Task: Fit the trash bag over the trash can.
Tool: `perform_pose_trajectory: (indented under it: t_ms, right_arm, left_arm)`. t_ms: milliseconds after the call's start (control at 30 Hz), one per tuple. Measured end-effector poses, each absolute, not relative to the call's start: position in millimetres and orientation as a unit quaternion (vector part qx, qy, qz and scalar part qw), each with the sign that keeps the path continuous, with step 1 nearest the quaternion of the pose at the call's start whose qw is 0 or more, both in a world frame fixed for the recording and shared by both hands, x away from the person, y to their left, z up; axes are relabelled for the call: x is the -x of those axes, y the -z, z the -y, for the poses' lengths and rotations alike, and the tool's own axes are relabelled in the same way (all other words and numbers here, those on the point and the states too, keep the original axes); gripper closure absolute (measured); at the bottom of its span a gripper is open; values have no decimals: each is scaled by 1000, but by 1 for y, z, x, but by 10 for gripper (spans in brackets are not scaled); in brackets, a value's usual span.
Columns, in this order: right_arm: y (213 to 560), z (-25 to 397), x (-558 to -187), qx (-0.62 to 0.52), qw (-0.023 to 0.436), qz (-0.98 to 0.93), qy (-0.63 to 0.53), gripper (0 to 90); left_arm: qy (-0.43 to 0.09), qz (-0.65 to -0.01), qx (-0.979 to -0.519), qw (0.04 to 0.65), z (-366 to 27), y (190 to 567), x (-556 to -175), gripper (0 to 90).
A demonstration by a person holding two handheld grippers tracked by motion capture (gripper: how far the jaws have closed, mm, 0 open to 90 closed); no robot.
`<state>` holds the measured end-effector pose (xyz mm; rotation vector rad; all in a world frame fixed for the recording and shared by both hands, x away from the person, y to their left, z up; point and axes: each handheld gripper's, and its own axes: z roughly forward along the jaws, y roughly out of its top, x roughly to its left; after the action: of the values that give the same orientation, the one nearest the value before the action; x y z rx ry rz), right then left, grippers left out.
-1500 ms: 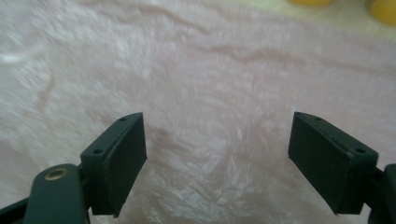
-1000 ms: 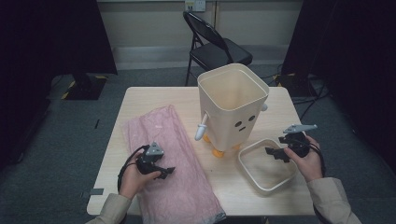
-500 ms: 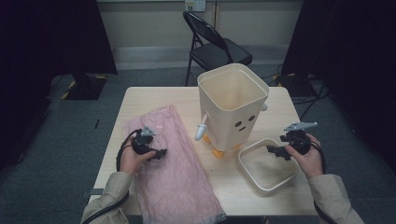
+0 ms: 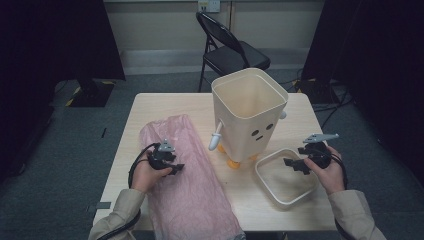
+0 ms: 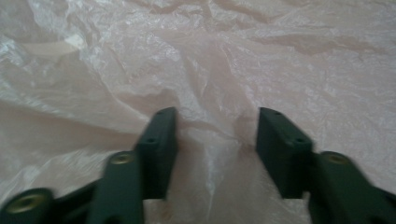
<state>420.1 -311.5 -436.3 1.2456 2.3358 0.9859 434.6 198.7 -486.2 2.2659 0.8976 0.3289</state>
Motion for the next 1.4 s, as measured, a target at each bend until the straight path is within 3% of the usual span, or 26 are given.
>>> perform_pose_trajectory:
  t_ms: [267,333,667,1400]
  right_arm:
    - [423,308,-421,-426,162,-817,-352,203]
    - [420,307,-422,-425,163,-818,-352,203]
    - [411,304,-425,-418,163,-819,-358,203]
    - [388,301,-423,-409,173,-818,-366,201]
  left_arm:
    - [-90,-365,-864,335,-194,483,-429,848]
    - [-84,-365,-867,330,-194,481,-428,875]
    - [-50,-359,-861,357,-203,439,-424,889]
    - [-86,-312,-866,381,-214,335,-406,890]
